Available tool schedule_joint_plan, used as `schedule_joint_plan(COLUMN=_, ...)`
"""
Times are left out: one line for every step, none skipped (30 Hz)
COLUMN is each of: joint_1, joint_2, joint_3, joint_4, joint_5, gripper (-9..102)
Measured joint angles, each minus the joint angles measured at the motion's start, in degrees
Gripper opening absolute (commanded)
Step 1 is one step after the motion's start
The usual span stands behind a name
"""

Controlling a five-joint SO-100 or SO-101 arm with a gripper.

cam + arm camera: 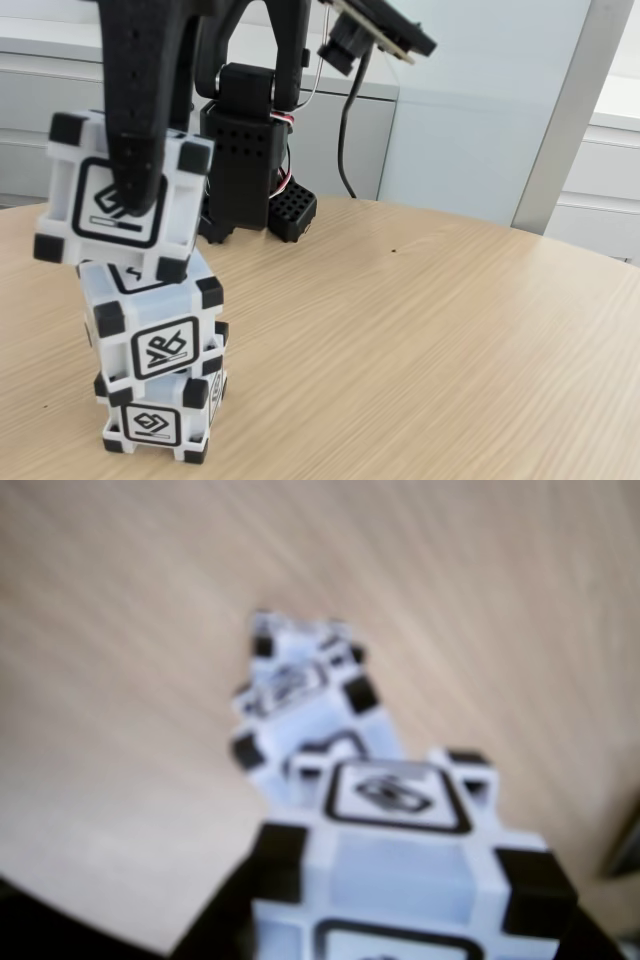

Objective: Stack cubes from left to right.

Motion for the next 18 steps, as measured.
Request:
schedule_joint_plan(joint_1=0.0, joint_2=0.0, joint_3=0.0, joint_4=0.0, joint_5=-0.18, gripper=0)
schedule_joint_plan(joint_1=0.0, joint_2=0.0, joint_3=0.0, joint_4=0.0, joint_5=-0.18, gripper=0)
schedule_joint_plan(joint_1=0.0, joint_2=0.0, joint_3=0.0, joint_4=0.0, joint_5=-0.26, gripper=1)
schedule_joint_plan(joint_1=0.0, joint_2=0.0, joint_3=0.0, joint_4=0.0, joint_5=-0.26, gripper=2)
schedule_joint_plan(joint_1=0.0, joint_2=0.0, joint_3=0.0, joint_4=0.0, joint_5=-0.26, gripper=4)
schedule_joint_plan(joint_1=0.0, joint_2=0.0, joint_3=0.0, joint_4=0.0, joint_5=-0.26, gripper=10)
schedule_joint_plan(joint_1=0.0, joint_2=0.0, joint_3=0.0, joint_4=0.0, joint_5=-0.26, gripper=16)
schedule_joint_plan(joint_1=0.0, joint_2=0.0, joint_3=0.0, joint_4=0.0, joint_5=-0.26, gripper=21)
schedule_joint_plan(joint_1=0.0, joint_2=0.0, joint_3=0.0, joint_4=0.0, joint_5=-0.09, gripper=25)
schedule_joint_plan(joint_1=0.0, joint_2=0.0, joint_3=0.0, joint_4=0.0, joint_5=0.0, gripper=27)
schedule_joint_plan(joint_1=0.0, joint_2=0.0, joint_3=0.0, joint_4=0.0, joint_5=0.0, gripper=29)
schedule_joint_plan(joint_1=0.0, joint_2=0.0, joint_3=0.0, joint_4=0.0, joint_5=0.18, gripper=32)
schedule_joint_plan(joint_1=0.0, joint_2=0.0, joint_3=0.0, joint_4=0.0, joint_5=0.35, gripper=33)
schedule_joint_plan(joint_1=0.0, joint_2=0.0, joint_3=0.0, joint_4=0.0, joint_5=0.35, gripper=34)
schedule_joint_plan(joint_1=0.0, joint_2=0.0, joint_3=0.0, joint_4=0.0, joint_5=0.35, gripper=35)
schedule_joint_plan(joint_1=0.0, joint_2=0.0, joint_3=0.0, joint_4=0.0, joint_5=0.44, gripper=36)
schedule_joint_plan(joint_1=0.0, joint_2=0.0, joint_3=0.0, joint_4=0.0, joint_5=0.62, gripper=36)
schedule_joint_plan(joint_1=0.0, joint_2=0.0, joint_3=0.0, joint_4=0.0, joint_5=0.79, gripper=37)
